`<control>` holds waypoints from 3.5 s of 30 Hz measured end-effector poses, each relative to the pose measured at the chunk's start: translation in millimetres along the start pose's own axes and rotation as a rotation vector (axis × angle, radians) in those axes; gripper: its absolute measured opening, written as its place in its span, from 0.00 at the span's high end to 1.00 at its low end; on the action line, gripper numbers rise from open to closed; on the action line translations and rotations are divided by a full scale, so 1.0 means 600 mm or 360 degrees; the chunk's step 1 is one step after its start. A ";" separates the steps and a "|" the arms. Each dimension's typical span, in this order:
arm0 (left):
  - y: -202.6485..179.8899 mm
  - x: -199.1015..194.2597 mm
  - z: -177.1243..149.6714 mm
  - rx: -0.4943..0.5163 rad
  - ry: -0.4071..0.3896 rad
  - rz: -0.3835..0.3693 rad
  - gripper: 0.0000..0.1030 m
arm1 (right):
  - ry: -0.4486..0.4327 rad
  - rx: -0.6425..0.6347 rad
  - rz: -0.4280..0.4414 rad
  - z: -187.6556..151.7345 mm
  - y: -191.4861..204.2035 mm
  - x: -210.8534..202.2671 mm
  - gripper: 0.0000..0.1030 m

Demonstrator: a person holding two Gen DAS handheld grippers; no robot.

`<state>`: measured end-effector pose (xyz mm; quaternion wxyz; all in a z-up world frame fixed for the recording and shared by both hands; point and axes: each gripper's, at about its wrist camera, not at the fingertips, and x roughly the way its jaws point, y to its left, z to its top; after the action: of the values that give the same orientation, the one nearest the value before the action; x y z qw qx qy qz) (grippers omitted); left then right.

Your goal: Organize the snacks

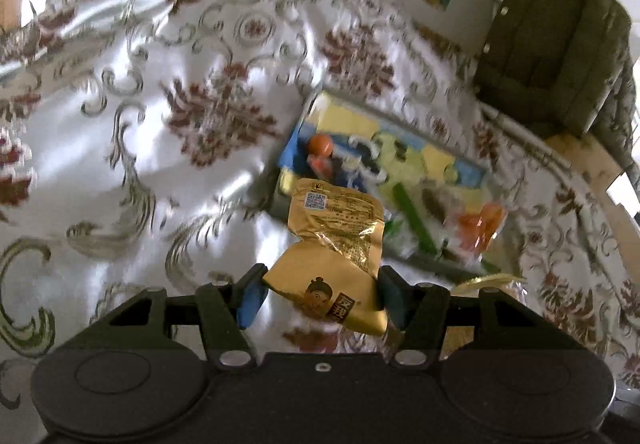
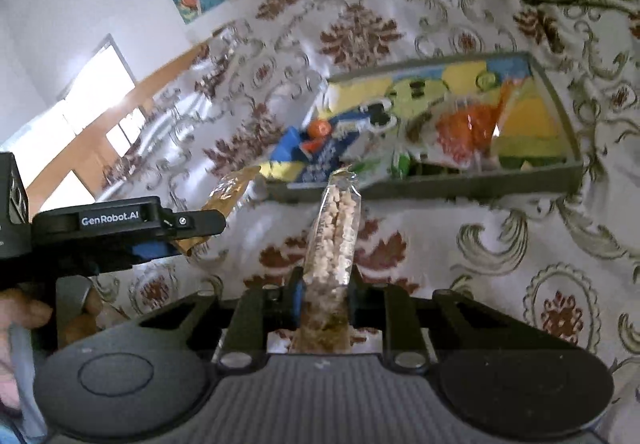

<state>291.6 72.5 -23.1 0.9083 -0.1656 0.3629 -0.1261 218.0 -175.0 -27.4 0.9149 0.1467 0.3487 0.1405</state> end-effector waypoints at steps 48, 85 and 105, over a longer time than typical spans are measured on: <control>-0.056 0.231 0.066 0.0212 -0.0047 0.0087 0.40 | -0.0314 0.0007 -0.0182 0.168 -0.090 0.178 0.73; -0.122 0.020 0.039 0.0276 -0.0504 0.0212 0.01 | -0.0624 -0.0103 -0.0538 0.143 -0.079 -0.023 0.00; -0.147 -0.140 -0.133 0.0426 -0.0515 0.0297 0.01 | -0.0566 -0.0219 -0.0521 -0.014 -0.037 -0.175 0.00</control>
<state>166.9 4.5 9.0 0.9762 -0.0274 0.2064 -0.0602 140.6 -231.5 21.2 0.9803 0.0480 0.1910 -0.0142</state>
